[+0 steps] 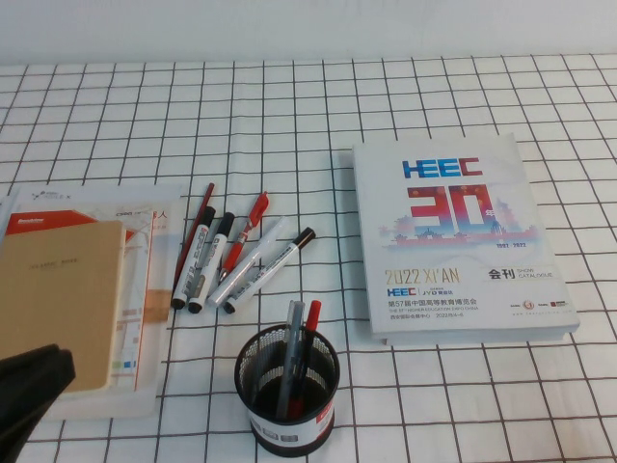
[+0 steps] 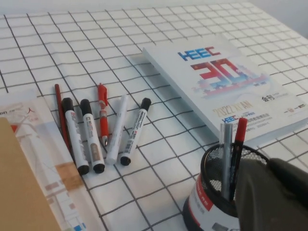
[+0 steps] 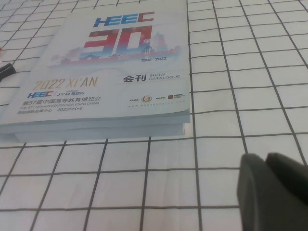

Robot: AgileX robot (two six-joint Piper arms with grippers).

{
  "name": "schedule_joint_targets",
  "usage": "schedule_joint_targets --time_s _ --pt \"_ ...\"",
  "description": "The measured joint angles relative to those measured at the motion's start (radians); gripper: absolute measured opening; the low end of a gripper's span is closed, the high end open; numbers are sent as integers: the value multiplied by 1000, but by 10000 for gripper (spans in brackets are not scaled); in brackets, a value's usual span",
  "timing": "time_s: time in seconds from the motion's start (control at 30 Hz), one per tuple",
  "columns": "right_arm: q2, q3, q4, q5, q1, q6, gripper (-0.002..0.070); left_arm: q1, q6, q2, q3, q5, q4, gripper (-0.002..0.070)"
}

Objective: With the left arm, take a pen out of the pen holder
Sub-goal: 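Take a marker out of the pen holder and lay it on the table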

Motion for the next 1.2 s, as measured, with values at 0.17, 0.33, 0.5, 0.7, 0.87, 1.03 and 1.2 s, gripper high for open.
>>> schedule_joint_targets --time_s 0.17,0.33,0.5,0.7,0.87,1.03,1.2 --pt "0 0 0 0 0 0 -15 0 4 0 0 -17 50 0" --pt "0 0 0 0 0 0 -15 8 7 0 44 -165 130 0" --pt "0 0 0 0 0 0 -15 149 22 -79 147 -240 158 0" --pt "0 0 0 0 0 0 -15 374 42 -266 306 -286 158 0" --pt "0 0 0 0 0 0 -15 462 44 -368 412 -355 158 0" --pt "0 0 0 0 0 0 -15 475 44 -379 471 -373 170 0" --pt "0 0 0 0 0 0 -15 475 42 -380 523 -387 165 0"
